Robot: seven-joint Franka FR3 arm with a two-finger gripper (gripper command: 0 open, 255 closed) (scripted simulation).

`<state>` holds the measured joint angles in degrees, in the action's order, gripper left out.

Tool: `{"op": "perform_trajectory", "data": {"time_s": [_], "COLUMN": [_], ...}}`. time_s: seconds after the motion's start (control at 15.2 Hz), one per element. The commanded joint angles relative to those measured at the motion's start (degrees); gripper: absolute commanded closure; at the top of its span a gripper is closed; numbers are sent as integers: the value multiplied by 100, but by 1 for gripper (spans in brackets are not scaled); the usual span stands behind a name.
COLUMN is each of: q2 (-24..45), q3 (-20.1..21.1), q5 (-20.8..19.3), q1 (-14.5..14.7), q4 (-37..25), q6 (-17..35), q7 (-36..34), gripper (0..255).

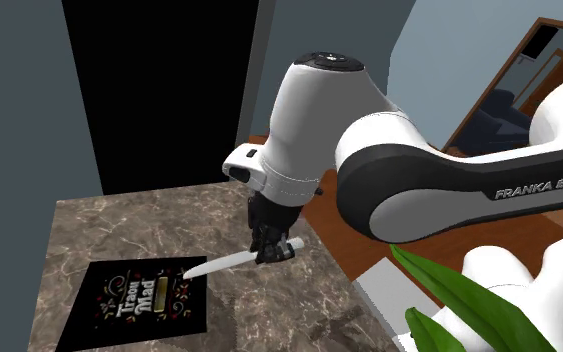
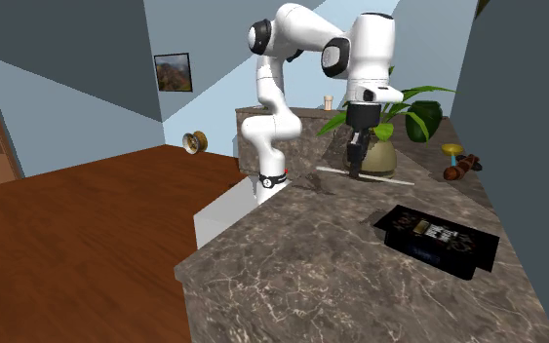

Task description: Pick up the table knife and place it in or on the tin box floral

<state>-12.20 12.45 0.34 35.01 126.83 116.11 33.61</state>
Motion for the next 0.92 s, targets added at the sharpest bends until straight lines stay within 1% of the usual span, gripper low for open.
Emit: {"op": "perform_trajectory", "data": {"time_s": [0.0, 0.4, 0.73, 0.86], "q2": [512, 1850, 3016, 3036], "q3": [113, 316, 374, 363], "q5": [-102, -470, -801, -810], "q1": [24, 191, 465, 467], "q4": [-531, -2152, -3748, -3621], "q6": [-33, -379, -871, -726], "q7": [-200, -702, -1029, -1040], "gripper": [255, 255, 255, 255]}}
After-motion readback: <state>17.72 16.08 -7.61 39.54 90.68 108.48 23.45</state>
